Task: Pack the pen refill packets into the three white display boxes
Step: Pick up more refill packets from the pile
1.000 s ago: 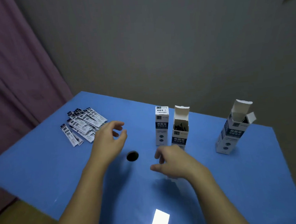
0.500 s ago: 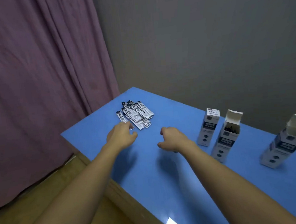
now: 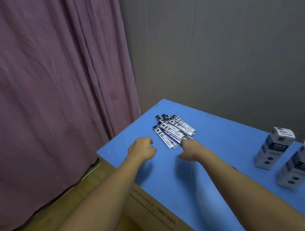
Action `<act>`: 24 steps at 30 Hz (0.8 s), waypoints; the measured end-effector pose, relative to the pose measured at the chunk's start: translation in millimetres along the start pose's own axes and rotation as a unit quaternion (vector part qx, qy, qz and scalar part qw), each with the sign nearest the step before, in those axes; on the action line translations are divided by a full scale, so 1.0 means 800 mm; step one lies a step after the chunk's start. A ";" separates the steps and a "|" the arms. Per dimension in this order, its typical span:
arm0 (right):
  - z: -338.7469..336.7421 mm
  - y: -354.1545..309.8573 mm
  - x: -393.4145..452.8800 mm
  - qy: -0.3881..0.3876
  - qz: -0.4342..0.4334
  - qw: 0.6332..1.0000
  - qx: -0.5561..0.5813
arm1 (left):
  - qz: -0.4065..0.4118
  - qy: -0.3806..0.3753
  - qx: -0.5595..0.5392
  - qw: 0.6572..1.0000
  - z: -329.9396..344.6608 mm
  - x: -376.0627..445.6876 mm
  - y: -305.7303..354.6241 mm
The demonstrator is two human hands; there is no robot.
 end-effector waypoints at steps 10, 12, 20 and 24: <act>0.004 -0.024 0.063 0.032 0.024 0.999 -0.005 | -0.066 -0.031 -0.027 0.997 0.010 0.079 -0.016; -0.002 -0.019 0.080 0.038 0.031 0.999 -0.003 | -0.091 -0.039 -0.041 0.994 0.014 0.099 -0.012; -0.038 0.001 0.142 0.115 0.039 0.991 0.063 | -0.183 -0.069 -0.128 0.972 0.031 0.160 0.003; -0.054 0.014 0.166 0.139 0.036 0.986 0.089 | -0.200 -0.081 -0.138 0.967 0.050 0.182 0.022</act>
Point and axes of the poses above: each hand's wrist, its own x-axis towards the middle knuckle, its own z-axis out of the palm, y = z × x, the point moved 6 cm from there along x, towards the middle knuckle, and after that the axes turned 5 degrees about -z, right-handed, at the moved point
